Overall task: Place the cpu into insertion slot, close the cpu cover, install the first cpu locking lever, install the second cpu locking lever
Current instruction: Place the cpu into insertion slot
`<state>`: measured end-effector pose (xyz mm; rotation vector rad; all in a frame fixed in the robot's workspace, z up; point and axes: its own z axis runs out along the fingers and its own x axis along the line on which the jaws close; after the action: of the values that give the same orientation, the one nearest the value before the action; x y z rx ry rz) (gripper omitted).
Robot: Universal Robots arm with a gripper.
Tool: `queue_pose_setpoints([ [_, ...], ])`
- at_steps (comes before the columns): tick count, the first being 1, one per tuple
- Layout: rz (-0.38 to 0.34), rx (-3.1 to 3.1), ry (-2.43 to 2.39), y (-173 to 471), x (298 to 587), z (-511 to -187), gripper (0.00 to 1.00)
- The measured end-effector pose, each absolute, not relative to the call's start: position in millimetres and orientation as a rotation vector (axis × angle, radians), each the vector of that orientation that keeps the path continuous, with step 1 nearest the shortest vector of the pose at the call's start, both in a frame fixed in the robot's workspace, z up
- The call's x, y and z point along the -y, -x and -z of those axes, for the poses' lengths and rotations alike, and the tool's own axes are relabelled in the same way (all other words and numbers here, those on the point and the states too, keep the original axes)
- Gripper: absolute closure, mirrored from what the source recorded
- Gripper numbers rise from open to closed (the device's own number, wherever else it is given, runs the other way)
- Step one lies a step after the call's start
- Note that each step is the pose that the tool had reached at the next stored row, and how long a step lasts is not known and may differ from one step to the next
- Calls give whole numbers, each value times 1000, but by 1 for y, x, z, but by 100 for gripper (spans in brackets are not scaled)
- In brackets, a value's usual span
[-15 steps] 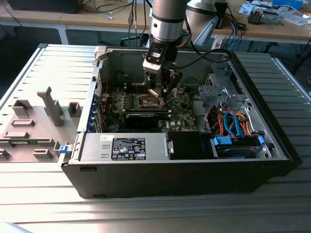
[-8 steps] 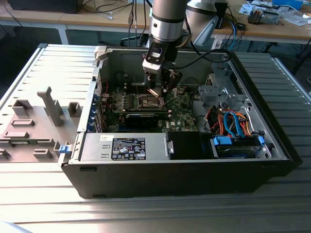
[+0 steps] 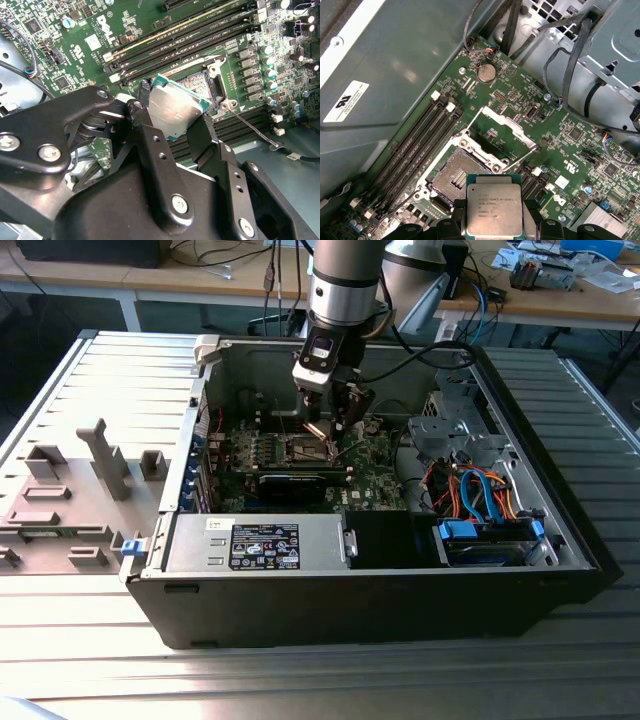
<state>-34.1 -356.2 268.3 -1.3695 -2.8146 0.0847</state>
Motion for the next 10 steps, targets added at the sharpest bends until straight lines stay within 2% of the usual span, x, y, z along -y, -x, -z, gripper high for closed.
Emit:
queue_pose_setpoints([
  [10,-85,2809,1381,34,356,-268,46],
])
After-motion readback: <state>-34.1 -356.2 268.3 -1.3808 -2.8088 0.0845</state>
